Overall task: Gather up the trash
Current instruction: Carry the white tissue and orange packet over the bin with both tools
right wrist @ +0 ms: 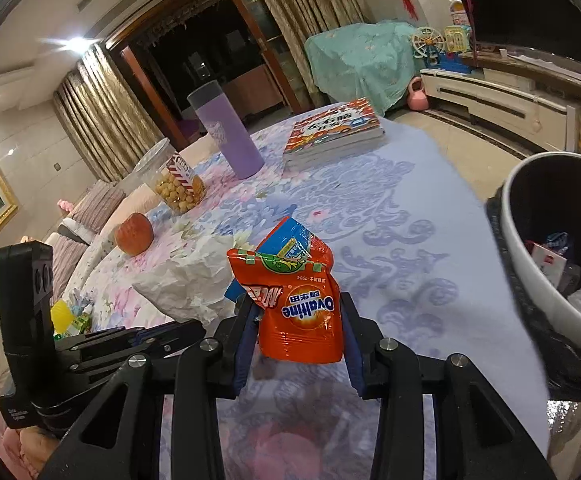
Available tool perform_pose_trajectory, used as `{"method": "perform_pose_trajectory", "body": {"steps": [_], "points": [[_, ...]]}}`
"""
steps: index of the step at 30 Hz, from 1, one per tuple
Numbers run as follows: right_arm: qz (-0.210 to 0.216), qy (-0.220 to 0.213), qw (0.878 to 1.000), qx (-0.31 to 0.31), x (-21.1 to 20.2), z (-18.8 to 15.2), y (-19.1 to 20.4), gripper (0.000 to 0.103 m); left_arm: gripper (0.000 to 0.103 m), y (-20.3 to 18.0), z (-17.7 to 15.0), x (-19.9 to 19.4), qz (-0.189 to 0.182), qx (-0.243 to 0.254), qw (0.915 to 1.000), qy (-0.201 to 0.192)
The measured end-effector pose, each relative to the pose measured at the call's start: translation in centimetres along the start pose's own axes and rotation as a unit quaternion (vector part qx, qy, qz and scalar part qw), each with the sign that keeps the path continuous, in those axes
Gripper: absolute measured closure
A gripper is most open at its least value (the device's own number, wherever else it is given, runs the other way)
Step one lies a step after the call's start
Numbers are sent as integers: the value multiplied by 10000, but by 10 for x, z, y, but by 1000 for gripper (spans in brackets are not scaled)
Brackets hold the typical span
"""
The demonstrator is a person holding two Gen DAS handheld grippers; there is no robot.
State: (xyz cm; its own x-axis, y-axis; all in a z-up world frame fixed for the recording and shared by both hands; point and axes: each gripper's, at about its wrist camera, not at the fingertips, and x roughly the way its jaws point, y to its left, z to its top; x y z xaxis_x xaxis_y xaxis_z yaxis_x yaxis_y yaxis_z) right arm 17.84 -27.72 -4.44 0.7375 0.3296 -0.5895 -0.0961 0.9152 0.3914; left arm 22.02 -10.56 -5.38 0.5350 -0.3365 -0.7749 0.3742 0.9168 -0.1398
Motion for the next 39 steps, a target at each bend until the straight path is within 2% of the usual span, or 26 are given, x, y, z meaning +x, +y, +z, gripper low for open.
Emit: {"method": "perform_pose_trajectory", "body": {"steps": [24,39], "points": [[-708,-462,9949,550,-71,1,-87,64,97,-122,23,23,-540,968,9938,104],[-1199,-643,9879,741,-106,18,-142,64,97,-183,49,45,-705,1449,9869,104]]}}
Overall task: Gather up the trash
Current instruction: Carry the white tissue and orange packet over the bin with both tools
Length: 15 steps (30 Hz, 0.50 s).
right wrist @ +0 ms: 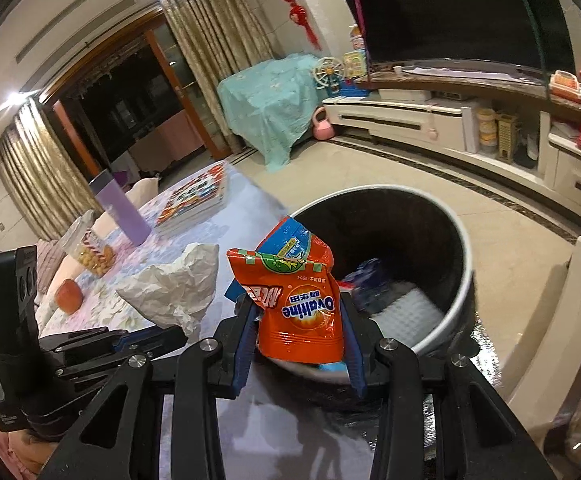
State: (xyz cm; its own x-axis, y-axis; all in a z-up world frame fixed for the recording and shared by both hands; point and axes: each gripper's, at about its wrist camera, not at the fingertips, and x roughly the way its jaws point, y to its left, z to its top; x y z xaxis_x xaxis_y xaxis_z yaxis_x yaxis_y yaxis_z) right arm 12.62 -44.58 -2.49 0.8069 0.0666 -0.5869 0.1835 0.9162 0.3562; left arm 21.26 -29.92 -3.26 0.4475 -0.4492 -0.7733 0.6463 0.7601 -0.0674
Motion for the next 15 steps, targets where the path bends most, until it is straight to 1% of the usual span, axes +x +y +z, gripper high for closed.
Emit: {"method": "perform_pose_trajectory", "body": {"steps": [6,15], "points": [[-189,75,9998,41,5,9,-19,64,97,-13,17,13,-73,111,9999,49],[-289,78,9994,142,9,19,-36,64,97,-32,33,28,-109,267,9995,127]]}}
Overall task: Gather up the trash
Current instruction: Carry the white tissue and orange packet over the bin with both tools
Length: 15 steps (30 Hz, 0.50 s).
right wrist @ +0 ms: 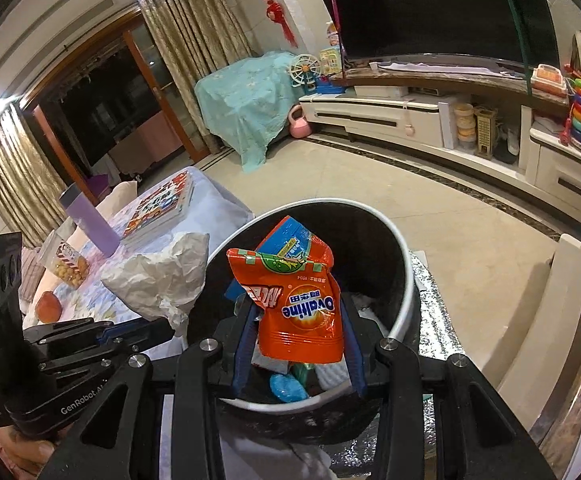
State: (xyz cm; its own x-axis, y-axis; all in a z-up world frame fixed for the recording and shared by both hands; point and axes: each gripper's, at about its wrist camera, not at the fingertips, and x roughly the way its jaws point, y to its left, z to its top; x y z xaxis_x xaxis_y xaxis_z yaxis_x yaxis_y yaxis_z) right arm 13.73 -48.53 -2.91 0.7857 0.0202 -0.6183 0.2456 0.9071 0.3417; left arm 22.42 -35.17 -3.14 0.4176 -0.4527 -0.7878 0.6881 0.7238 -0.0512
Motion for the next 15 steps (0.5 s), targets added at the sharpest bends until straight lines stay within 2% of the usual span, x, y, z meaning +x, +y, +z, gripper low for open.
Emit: {"method": "perform_pose_trajectory", "body": {"steps": [15], "points": [[-46,96,9999,-36,8,11,-7,62,97,-6,15,21,25,118,9998,179]]}}
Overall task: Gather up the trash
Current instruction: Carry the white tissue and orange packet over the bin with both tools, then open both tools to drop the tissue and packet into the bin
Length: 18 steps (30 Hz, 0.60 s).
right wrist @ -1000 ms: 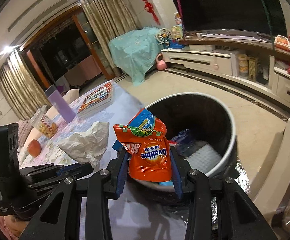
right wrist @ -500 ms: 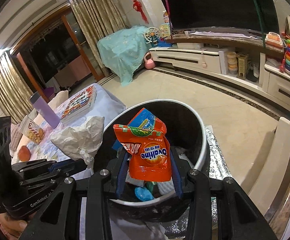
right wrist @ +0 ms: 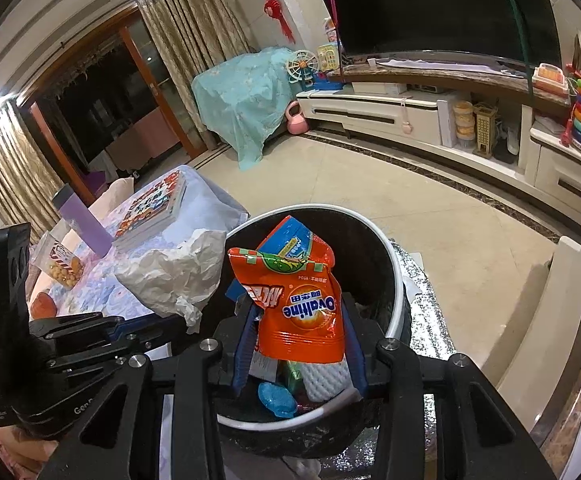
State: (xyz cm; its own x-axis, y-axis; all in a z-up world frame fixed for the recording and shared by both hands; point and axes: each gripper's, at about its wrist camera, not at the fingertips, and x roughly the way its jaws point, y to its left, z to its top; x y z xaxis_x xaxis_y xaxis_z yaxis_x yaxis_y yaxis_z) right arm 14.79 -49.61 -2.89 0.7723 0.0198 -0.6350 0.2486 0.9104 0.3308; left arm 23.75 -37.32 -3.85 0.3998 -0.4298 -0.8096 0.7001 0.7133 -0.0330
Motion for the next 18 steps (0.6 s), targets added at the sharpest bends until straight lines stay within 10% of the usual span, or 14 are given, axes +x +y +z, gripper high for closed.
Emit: {"method": "perform_pose_trajectory", "body": {"steps": [18], "points": [[-57,158,9998,-64,11,7,-2,61,96,-5,6,11,-14,104,9998,174]]}}
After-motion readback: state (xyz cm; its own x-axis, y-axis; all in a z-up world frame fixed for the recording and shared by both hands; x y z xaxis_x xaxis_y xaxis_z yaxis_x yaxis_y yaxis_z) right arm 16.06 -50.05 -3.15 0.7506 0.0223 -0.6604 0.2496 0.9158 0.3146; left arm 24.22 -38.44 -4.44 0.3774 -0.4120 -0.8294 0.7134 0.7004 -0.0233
